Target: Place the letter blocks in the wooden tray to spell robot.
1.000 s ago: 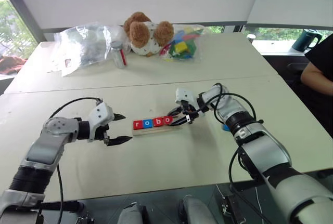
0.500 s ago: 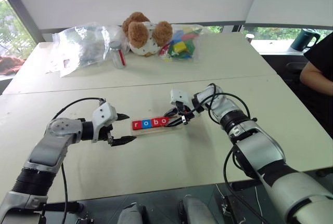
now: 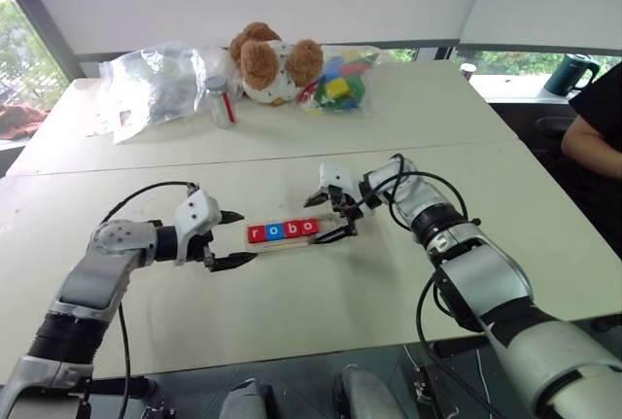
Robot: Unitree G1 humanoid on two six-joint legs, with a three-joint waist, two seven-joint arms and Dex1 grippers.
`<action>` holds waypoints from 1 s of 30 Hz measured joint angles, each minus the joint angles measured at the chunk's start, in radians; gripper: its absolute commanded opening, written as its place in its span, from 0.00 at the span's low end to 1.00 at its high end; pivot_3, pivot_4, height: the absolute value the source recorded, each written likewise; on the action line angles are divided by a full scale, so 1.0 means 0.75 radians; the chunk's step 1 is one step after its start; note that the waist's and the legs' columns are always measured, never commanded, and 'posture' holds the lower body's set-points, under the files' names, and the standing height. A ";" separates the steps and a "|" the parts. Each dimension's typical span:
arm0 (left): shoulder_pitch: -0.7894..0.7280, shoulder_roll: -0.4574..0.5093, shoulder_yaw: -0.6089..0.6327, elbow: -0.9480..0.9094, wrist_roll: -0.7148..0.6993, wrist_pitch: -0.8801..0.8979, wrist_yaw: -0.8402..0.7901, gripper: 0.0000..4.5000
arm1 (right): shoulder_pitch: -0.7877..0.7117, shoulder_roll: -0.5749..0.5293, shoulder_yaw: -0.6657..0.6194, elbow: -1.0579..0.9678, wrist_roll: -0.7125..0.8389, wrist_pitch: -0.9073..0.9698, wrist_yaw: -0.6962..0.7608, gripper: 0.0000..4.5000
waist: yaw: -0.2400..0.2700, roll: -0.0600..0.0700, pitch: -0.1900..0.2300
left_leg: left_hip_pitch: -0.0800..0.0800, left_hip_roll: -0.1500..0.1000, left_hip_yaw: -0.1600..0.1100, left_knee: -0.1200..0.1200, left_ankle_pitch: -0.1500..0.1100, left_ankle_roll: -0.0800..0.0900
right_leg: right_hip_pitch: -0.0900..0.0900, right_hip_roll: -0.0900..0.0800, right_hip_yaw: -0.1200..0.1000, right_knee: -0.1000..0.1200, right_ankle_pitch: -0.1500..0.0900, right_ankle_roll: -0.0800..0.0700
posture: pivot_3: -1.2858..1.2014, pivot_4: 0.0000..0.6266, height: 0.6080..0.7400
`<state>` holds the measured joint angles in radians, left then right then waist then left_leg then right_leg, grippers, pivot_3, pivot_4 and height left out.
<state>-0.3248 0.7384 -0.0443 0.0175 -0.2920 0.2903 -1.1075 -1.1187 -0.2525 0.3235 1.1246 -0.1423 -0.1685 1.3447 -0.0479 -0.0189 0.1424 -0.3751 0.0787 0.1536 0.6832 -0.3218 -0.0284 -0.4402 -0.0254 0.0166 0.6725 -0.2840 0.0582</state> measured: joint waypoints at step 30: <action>-0.190 -0.149 -0.236 -0.269 -0.121 0.172 -0.131 1.00 | 1.140 0.439 -0.575 -2.504 -0.244 2.048 -1.544 1.00 | 0.007 -0.002 -0.002 | 0.001 -0.002 -0.017 0.001 0.005 -0.009 | 0.001 0.007 0.005 0.008 -0.001 -0.002 | 0.52 0.24 1.00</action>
<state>-0.4670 0.6267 -0.2210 -0.1842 -0.3831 0.4197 -1.2056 -0.2635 0.0766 -0.1077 -0.7535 -0.3257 1.3675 0.1868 -0.0427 -0.0206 0.1407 -0.3743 0.0770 0.1410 0.6838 -0.3182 -0.0349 -0.4392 -0.0202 0.0204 0.6785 -0.2851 0.0568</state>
